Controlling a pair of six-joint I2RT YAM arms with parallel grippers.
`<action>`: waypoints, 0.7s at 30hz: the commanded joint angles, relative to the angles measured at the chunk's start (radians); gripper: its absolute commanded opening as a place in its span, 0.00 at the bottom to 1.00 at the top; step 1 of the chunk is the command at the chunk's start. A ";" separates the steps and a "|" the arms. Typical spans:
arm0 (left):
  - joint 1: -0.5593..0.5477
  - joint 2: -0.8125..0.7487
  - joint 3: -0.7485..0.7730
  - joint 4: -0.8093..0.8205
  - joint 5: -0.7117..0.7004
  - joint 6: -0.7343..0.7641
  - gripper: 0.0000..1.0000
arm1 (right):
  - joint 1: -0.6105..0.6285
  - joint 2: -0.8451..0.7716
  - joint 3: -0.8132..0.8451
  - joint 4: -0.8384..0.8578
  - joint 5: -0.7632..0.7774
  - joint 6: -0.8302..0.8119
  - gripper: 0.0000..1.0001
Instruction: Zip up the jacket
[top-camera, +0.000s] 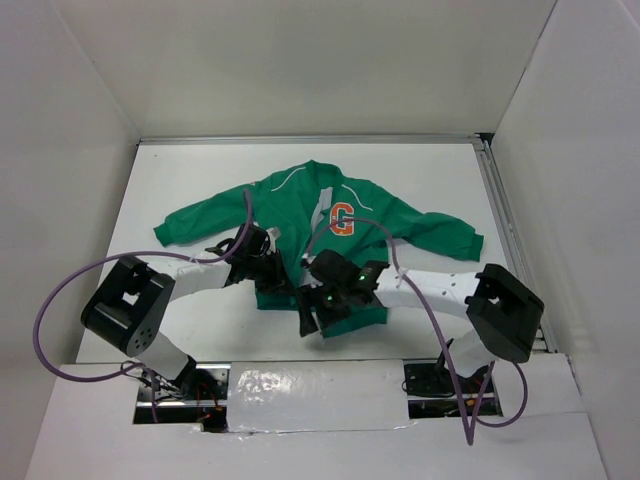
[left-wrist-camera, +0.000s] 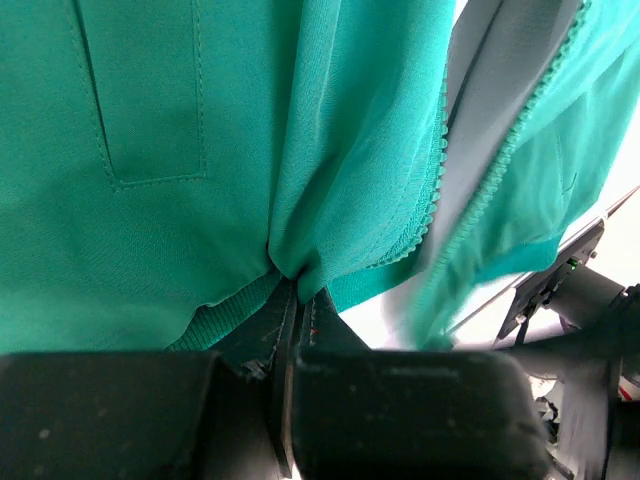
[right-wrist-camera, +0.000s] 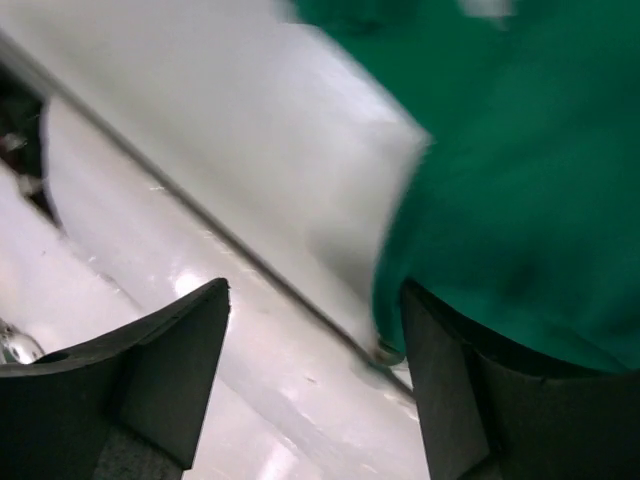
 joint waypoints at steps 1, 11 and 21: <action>0.009 -0.005 -0.007 0.020 -0.030 0.005 0.00 | 0.126 0.039 0.135 -0.002 0.028 -0.057 0.77; 0.003 -0.024 -0.019 0.026 -0.028 0.002 0.00 | 0.204 0.002 0.168 -0.125 0.321 0.080 0.85; -0.023 -0.057 -0.036 0.023 -0.034 -0.005 0.00 | 0.149 -0.023 0.097 -0.334 0.550 0.423 0.81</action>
